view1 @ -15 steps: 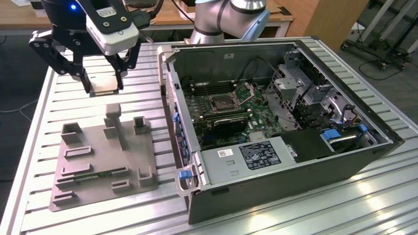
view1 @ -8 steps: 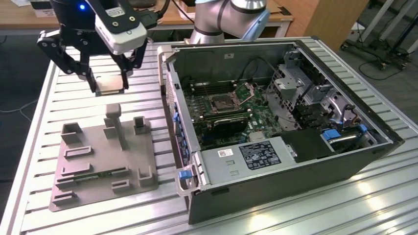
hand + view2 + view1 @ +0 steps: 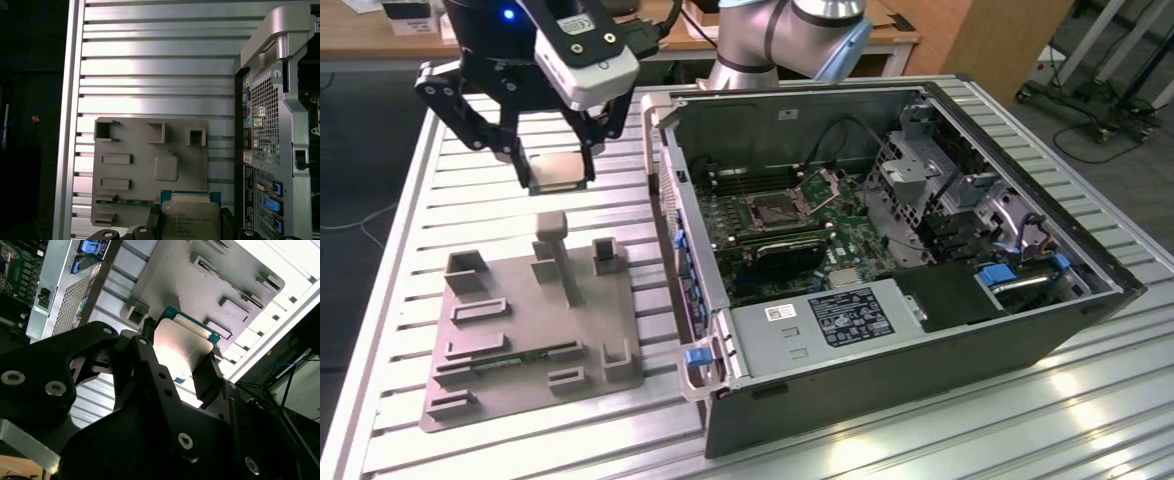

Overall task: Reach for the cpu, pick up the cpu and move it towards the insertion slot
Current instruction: 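Pick up the cpu and move it towards the insertion slot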

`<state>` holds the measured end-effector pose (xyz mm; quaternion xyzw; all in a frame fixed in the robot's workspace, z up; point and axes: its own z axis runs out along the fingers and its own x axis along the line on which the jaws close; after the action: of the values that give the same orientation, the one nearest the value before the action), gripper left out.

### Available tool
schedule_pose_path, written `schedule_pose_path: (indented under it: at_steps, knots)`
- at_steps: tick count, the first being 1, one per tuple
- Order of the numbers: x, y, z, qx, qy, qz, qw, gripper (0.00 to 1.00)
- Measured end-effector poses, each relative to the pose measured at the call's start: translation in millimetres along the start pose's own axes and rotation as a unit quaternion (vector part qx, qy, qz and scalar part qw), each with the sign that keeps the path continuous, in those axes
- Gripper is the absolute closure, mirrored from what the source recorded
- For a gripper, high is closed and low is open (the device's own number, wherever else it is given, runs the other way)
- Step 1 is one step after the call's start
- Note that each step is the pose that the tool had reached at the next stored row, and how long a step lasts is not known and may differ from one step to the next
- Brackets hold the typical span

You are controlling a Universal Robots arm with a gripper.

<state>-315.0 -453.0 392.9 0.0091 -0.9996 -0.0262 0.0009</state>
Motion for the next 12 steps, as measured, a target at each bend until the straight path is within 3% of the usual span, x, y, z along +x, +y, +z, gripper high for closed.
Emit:
schedule_pose_path:
  at_steps: [12]
  knots:
    - [-10.9, -0.2, -0.1, 0.0000, 0.0000, 0.000, 1.0000, 0.45]
